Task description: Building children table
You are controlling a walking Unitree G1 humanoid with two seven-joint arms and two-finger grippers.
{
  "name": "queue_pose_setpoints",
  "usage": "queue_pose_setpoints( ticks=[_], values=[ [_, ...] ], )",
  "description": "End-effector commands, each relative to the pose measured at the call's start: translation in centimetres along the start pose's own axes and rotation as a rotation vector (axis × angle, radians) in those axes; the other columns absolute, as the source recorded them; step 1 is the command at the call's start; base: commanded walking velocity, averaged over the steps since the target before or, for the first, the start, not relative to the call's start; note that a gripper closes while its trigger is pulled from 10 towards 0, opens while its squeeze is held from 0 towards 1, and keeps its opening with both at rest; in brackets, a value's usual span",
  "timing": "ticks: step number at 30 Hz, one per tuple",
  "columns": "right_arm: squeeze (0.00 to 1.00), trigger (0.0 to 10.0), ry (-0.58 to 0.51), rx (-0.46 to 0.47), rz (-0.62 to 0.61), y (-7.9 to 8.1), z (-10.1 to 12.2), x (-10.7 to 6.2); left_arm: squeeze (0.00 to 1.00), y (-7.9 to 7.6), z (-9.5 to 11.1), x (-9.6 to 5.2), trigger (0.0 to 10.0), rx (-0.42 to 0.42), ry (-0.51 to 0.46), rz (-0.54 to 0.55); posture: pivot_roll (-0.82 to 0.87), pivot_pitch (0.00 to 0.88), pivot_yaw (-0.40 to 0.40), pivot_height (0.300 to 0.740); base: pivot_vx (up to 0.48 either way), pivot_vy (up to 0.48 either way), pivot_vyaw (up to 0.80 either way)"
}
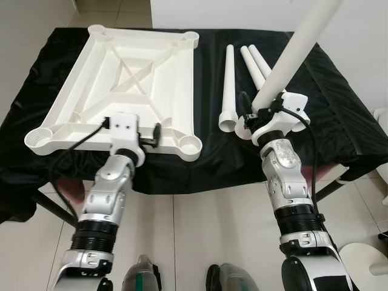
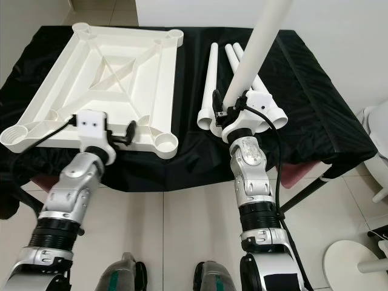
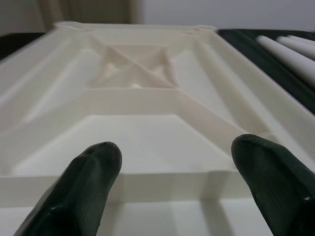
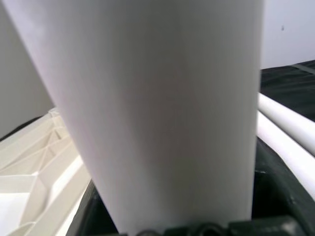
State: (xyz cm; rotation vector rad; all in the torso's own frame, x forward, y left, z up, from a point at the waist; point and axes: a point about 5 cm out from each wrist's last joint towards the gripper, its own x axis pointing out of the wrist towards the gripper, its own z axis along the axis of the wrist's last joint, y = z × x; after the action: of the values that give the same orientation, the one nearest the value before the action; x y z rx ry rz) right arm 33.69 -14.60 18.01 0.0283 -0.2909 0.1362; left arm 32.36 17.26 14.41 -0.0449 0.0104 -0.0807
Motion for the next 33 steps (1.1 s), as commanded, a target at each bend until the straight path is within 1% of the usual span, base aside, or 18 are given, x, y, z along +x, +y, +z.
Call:
queue_pose_setpoints(
  ticks=[1, 2, 4, 5, 6, 7, 9, 11, 13, 16, 17, 21, 33],
  values=[
    [0.00, 10.0, -0.010, -0.021, 0.002, -0.2, 0.1, -0.1, 0.00, 0.7, -0.2, -0.2, 10.0, -0.015, 0.003, 0.004, -0.03, 0.000, -0.012, 0.740, 0.000, 0.000, 0.00],
    [0.00, 10.0, -0.010, -0.021, 0.002, -0.2, 0.1, -0.1, 0.00, 0.7, -0.2, -0.2, 10.0, -0.015, 0.003, 0.004, -0.03, 0.000, -0.012, 0.740, 0.000, 0.000, 0.00],
    [0.00, 10.0, -0.008, -0.035, 0.015, -0.2, -0.1, -0.1, 0.00, 1.3, 0.5, -0.1, 10.0, -0.002, -0.017, 0.033, -0.02, 0.000, -0.015, 0.740, 0.000, 0.000, 0.00],
    [0.00, 10.0, -0.013, -0.037, 0.021, -0.2, 0.1, 0.0, 0.00, 1.4, 1.1, -0.1, 10.0, 0.003, -0.039, 0.050, -0.02, 0.000, -0.017, 0.740, 0.000, 0.000, 0.00],
    [0.00, 10.0, -0.013, -0.037, 0.021, -0.2, 0.1, 0.0, 0.00, 1.4, 1.1, -0.1, 10.0, 0.003, -0.039, 0.050, -0.02, 0.000, -0.017, 0.740, 0.000, 0.000, 0.00],
    [0.00, 10.0, -0.019, -0.038, 0.024, -0.2, 0.2, 0.1, 0.00, 1.4, 1.6, -0.1, 10.0, 0.006, -0.056, 0.065, -0.01, 0.000, -0.020, 0.740, 0.000, 0.000, 0.00],
    [0.00, 10.0, -0.024, -0.049, 0.034, -0.1, 0.4, -0.1, 0.00, 1.4, 2.2, -0.5, 10.0, 0.013, -0.100, 0.076, -0.01, 0.000, -0.019, 0.740, 0.000, 0.000, 0.00],
    [0.00, 10.0, -0.024, -0.049, 0.034, -0.1, 0.4, -0.1, 0.00, 1.4, 2.2, -0.5, 10.0, 0.013, -0.100, 0.076, -0.01, 0.000, -0.019, 0.740, 0.000, 0.000, 0.00],
    [0.00, 10.0, -0.025, -0.060, 0.038, -0.1, 0.5, -0.6, 0.00, 1.9, 1.7, -1.1, 10.0, 0.005, -0.096, 0.082, -0.02, 0.000, -0.013, 0.740, 0.000, 0.000, 0.00],
    [0.00, 10.0, -0.028, -0.071, 0.038, -0.2, 0.6, -0.8, 0.00, 2.1, 1.7, -1.4, 10.0, 0.001, -0.100, 0.078, -0.02, 0.000, -0.011, 0.740, 0.000, 0.000, 0.00],
    [0.00, 10.0, -0.032, -0.081, 0.037, -0.3, 0.7, -0.9, 0.00, 2.1, 2.0, -1.5, 10.0, -0.007, -0.109, 0.059, -0.02, 0.000, -0.006, 0.740, 0.000, 0.000, 0.00],
    [0.00, 10.0, -0.036, -0.096, 0.027, -0.5, 0.8, -1.2, 0.00, 1.9, 2.6, -1.3, 10.0, -0.008, -0.124, 0.036, -0.03, 0.000, 0.003, 0.740, 0.000, 0.000, 0.00],
    [0.00, 10.0, -0.039, -0.101, 0.017, -0.6, 0.9, -1.4, 0.00, 2.0, 2.7, -1.3, 10.0, -0.002, -0.121, 0.044, -0.04, 0.000, 0.002, 0.740, 0.000, 0.000, 0.00]
  ],
)
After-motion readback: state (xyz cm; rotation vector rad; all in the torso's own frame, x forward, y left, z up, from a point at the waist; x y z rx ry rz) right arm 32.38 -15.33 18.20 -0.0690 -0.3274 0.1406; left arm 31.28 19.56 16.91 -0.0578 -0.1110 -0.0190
